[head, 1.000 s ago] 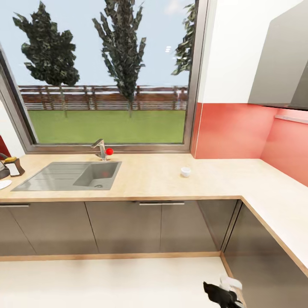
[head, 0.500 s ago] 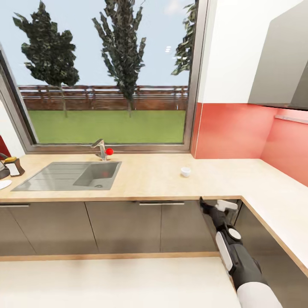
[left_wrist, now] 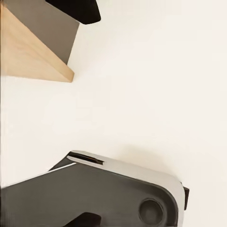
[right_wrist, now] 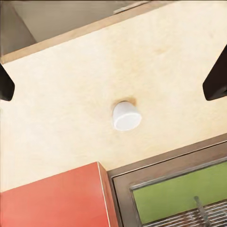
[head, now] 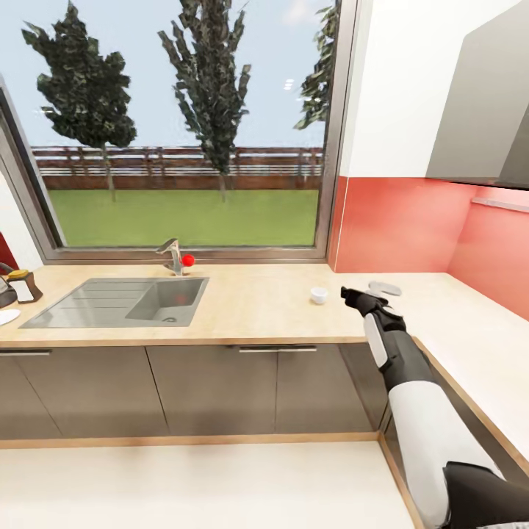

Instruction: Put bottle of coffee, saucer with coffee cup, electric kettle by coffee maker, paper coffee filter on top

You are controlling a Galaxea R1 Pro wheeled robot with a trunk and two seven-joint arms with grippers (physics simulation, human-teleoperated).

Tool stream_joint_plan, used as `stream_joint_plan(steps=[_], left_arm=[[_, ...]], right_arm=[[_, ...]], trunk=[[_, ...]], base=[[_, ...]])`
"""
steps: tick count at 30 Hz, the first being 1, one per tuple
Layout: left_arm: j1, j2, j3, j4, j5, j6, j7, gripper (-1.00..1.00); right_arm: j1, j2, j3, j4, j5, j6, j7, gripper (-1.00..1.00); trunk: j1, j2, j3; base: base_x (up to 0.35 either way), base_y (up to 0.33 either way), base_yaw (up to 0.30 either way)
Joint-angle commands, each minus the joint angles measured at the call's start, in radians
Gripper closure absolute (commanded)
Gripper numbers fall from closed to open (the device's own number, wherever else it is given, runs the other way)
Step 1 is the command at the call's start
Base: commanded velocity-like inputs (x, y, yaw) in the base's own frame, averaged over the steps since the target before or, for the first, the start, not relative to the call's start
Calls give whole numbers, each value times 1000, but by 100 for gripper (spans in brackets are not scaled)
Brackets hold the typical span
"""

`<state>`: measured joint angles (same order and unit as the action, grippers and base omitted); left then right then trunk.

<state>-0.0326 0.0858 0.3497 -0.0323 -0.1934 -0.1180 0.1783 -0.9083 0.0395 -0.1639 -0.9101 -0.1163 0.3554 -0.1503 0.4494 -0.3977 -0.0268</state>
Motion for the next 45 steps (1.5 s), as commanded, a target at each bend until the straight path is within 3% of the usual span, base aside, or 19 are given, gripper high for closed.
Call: stream_joint_plan(steps=[1, 6, 14, 31, 45], left_arm=[[-1, 0, 8, 2, -12, 6, 3, -100], [-1, -1, 8, 2, -16, 84, 7, -100], [0, -1, 8, 2, -17, 99, 6, -100], [0, -4, 8, 3, -17, 100, 6, -100], [0, -5, 8, 5, -17, 100, 7, -100]], right_arm=[[-3, 1, 0, 1, -11, 8, -9, -100], [-9, 3, 6, 7, -11, 22, -15, -100], [-9, 1, 67, 10, -6, 23, -18, -100], [-9, -9, 70, 73, -5, 23, -18, -100], [-9, -12, 70, 81, -4, 23, -18, -100]], trunk=[[1, -2, -2], [1, -2, -2], [1, -2, -2], [1, -2, -2], [1, -2, -2]], base=[[0, 0, 0], [45, 0, 0], [295, 0, 0], [335, -6, 0], [302, -176, 0]])
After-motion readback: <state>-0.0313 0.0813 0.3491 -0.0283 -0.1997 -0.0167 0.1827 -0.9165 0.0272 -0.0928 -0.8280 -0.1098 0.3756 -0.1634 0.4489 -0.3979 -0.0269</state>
